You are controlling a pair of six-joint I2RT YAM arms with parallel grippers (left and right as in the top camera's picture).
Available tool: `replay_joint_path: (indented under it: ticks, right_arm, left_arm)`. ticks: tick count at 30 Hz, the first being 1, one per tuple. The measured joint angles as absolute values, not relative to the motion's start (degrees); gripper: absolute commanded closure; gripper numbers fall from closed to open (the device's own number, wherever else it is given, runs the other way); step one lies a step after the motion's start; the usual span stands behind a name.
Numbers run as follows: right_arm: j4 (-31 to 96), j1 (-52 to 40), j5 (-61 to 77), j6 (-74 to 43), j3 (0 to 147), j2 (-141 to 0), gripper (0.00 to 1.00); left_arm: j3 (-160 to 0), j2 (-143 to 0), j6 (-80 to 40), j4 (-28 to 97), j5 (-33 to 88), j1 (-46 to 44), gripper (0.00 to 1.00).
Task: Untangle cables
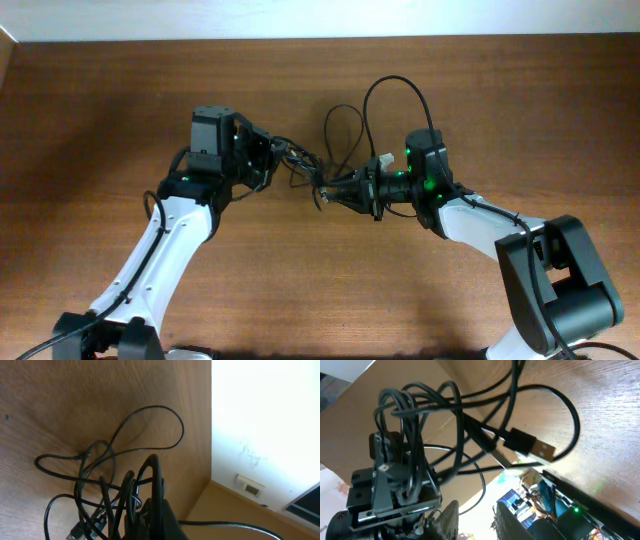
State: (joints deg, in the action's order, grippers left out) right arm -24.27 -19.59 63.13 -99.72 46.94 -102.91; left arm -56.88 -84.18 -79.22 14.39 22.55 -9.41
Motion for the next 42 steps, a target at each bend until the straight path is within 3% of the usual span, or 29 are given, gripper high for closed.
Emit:
replay_joint_path:
  ticks: [8, 13, 14, 15, 17, 20, 24, 28, 32, 33, 35, 37, 39, 42]
  right_arm:
    - [-24.25, -19.59, 60.40, -101.21, 46.94, -102.91, 0.76]
    - [-24.10, -19.59, 59.13, -101.62, 46.94, -102.91, 0.82]
    - [-24.10, -19.59, 58.89, -101.62, 46.94, -102.91, 0.81]
    - [-24.10, -19.59, 58.59, -101.62, 46.94, -102.91, 0.73]
    - [-24.08, -19.59, 57.69, -101.71, 46.94, -102.91, 0.73]
    - [-24.08, -19.59, 56.14, -101.56, 46.94, -102.91, 0.96]
    - [-24.08, -19.59, 55.53, -101.54, 46.92, -102.91, 0.96]
    - [-19.88, -19.59, 55.90, -89.86, 47.27, -102.89, 0.96]
    - [-11.07, -19.59, 51.44, -69.04, 47.44, -102.85, 0.95]
    - [-10.90, -19.59, 50.35, -62.30, 47.44, -102.85, 0.87]
    - [-10.63, -19.59, 48.69, -55.70, 47.44, -102.85, 0.86]
    - [-6.28, -19.59, 44.75, -51.31, 47.44, -102.83, 0.63]
    - [-1.39, -19.59, 38.06, -48.45, 47.35, -102.83, 0.49]
    - [-0.82, -19.33, 37.36, -46.76, 47.35, -102.83, 0.44]
  left_arm:
    - [-56.88, -84.18, -77.54, 14.37, 25.10, -10.98, 1.00]
    - [-56.88, -84.18, -77.52, 14.35, 25.21, -12.69, 1.00]
    - [-56.88, -84.18, -77.56, 14.33, 25.47, -12.73, 1.00]
    - [-56.88, -84.18, -77.82, 14.31, 25.91, -12.75, 1.00]
    - [-56.88, -84.18, -80.29, 14.26, 26.41, -12.75, 1.00]
    - [-56.88, -84.18, -85.12, 14.26, 26.85, -12.93, 1.00]
    - [-56.88, -84.18, -86.85, 14.35, 25.36, -13.87, 1.00]
    - [-56.88, -84.18, -88.18, 13.50, 20.53, -12.19, 1.00]
    - [-56.88, -84.23, -89.56, 11.60, 22.09, -9.32, 1.00]
    - [-56.88, -84.23, -86.80, 11.51, 22.70, -8.43, 0.99]
    - [-56.88, -84.23, -73.93, 11.35, 25.19, -7.88, 1.00]
    - [-56.86, -84.23, -62.28, 10.02, 30.26, -7.90, 0.98]
    - [-56.84, -84.25, -49.10, 7.25, 38.15, -7.88, 1.00]
    - [-56.84, -84.25, -34.26, 10.17, 45.19, -7.90, 1.00]
